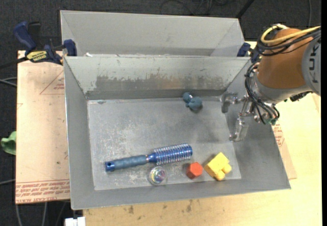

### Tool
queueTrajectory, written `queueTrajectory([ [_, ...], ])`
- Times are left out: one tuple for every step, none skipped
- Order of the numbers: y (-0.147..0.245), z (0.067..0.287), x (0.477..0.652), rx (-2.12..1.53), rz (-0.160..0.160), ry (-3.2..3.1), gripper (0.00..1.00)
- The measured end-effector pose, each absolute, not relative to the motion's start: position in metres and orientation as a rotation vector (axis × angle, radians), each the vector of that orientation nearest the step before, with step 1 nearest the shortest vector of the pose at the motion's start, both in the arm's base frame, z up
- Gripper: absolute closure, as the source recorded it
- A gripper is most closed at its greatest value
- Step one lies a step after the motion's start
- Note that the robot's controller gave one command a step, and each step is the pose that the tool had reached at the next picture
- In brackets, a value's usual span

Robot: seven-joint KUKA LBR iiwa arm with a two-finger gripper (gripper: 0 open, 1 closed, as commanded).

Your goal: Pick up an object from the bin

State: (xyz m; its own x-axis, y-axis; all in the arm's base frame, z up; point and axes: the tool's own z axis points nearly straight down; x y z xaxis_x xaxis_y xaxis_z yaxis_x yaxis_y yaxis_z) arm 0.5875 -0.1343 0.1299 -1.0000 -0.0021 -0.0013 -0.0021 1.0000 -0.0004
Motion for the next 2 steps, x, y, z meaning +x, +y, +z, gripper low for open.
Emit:
queueTrajectory([
  [-0.086,0.069,0.510,-0.206,0.004,3.140,0.00],
  [-0.146,0.070,0.520,-0.566,-0.001,3.087,0.00],
])
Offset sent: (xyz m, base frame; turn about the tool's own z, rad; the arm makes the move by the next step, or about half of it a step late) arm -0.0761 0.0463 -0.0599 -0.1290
